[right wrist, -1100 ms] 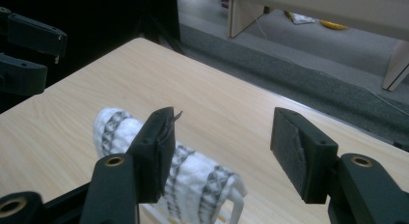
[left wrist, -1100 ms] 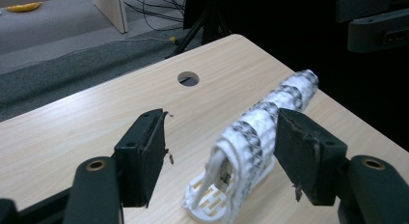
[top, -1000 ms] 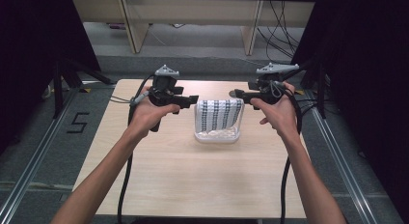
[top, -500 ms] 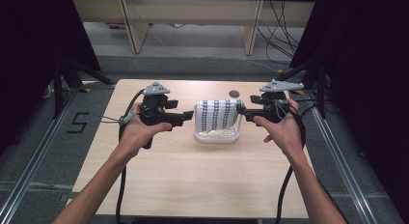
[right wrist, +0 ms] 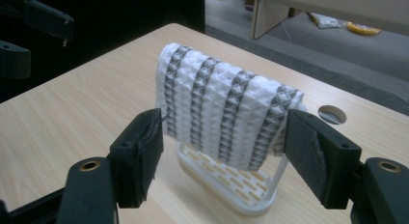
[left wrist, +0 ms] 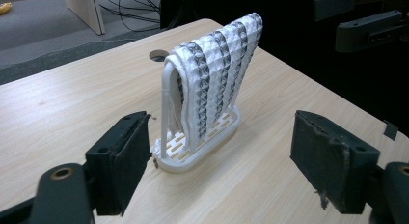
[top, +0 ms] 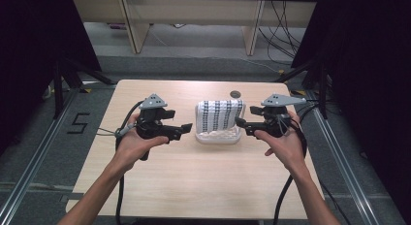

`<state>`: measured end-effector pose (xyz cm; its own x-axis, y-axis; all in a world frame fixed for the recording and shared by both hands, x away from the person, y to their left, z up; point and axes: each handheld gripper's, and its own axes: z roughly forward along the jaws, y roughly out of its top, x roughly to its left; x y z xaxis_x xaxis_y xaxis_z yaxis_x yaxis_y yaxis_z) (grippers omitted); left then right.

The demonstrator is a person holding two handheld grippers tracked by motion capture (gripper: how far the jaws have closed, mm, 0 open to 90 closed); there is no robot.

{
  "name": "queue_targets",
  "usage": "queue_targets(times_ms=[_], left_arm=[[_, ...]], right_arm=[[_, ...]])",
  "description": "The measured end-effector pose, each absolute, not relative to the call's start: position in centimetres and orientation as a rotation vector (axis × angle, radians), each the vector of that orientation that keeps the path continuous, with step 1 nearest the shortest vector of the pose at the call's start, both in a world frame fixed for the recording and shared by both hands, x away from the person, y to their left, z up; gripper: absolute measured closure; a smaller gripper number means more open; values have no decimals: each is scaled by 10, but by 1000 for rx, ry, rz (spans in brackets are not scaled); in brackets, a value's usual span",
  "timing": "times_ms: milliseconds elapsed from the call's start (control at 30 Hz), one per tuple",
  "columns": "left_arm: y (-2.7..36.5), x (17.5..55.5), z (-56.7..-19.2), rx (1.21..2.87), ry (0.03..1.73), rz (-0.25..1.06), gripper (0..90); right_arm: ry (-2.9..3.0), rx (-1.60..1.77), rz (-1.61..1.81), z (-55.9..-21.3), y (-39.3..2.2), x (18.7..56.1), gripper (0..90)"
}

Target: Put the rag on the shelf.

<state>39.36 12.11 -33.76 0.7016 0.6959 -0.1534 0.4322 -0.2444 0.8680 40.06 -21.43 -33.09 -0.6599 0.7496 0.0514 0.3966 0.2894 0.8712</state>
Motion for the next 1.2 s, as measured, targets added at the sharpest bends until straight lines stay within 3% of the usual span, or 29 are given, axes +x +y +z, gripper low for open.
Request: queue_targets(times_ms=[1200], left_arm=[[124, 359, -367, 1898, 854, 305, 178]], right_arm=[[2240, 1029, 1341, -360, -218, 373, 301]])
